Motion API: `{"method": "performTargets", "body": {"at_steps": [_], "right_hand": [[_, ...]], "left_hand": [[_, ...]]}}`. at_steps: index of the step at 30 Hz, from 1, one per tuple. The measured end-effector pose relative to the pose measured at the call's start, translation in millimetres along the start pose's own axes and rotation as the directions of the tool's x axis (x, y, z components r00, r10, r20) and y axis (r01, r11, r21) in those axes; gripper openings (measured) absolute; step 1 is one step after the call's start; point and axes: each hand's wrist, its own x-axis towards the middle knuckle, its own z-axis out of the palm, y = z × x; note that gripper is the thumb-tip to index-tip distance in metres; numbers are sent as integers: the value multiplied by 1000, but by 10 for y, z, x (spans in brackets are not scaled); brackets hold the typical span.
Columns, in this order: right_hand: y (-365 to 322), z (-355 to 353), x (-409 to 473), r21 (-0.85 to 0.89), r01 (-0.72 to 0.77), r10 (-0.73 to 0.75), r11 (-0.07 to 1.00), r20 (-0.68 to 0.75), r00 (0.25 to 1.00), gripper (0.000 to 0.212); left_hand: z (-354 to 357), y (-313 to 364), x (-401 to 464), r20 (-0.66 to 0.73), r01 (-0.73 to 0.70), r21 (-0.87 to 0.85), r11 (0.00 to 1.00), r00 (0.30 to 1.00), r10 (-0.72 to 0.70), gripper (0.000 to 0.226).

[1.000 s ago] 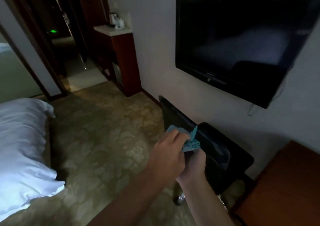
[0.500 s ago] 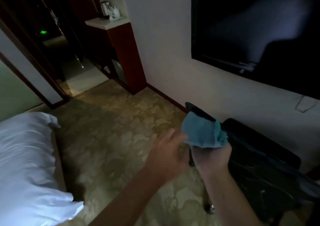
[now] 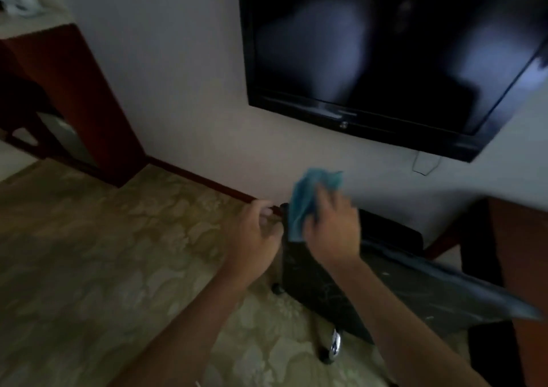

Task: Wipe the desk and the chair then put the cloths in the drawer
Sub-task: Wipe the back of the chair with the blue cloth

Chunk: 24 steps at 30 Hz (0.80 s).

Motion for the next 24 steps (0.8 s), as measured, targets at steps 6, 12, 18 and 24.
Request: {"method": "performTargets", "body": {"at_steps": [6,12,18,24], "right_hand": [[-253,690,152,-503,80,77,860,285,955,42],[-316,940,416,-545,142,97,826,385,918,59],[-17,658,104,-466,129,24,875,308,951,63],[694,120,-467,-455,69,22,888,193,981,56]], "left_hand": [[-134,-533,500,97,22,-37,999,995,-19,23],[6,-727,683,186,5,14,1000,983,-7,24],[381,-275,675,189,-277,19,961,944,269,34],[973,266,289,165,-434,53,899,892,421,35]]}}
